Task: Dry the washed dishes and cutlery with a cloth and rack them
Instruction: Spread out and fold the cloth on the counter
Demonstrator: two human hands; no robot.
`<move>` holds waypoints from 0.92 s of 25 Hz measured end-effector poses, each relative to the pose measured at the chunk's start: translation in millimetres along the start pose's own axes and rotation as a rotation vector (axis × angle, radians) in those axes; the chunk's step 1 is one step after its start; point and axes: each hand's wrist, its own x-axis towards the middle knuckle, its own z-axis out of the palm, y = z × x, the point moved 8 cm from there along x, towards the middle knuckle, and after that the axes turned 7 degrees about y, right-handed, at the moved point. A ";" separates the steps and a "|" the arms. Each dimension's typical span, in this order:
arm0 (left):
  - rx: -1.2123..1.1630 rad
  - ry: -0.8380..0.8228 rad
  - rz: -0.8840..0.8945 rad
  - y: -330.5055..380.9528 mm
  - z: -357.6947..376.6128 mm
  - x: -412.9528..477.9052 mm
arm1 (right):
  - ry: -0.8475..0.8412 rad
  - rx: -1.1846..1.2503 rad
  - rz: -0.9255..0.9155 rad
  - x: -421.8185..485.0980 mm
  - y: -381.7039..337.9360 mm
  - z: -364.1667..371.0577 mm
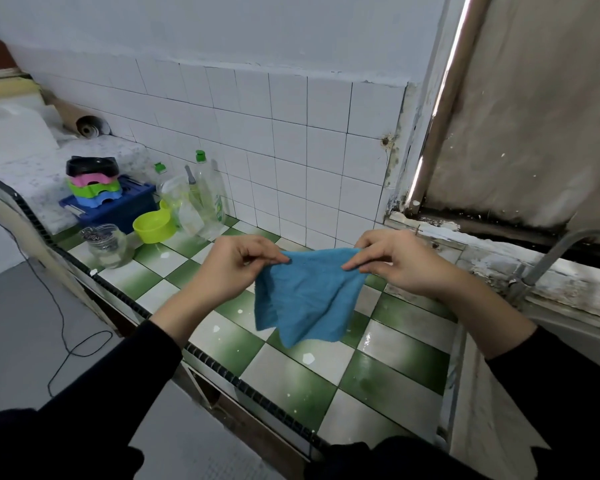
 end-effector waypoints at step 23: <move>0.245 -0.289 0.015 -43.2 32.4 6.2 | -0.125 -0.088 0.153 6.4 15.5 82.7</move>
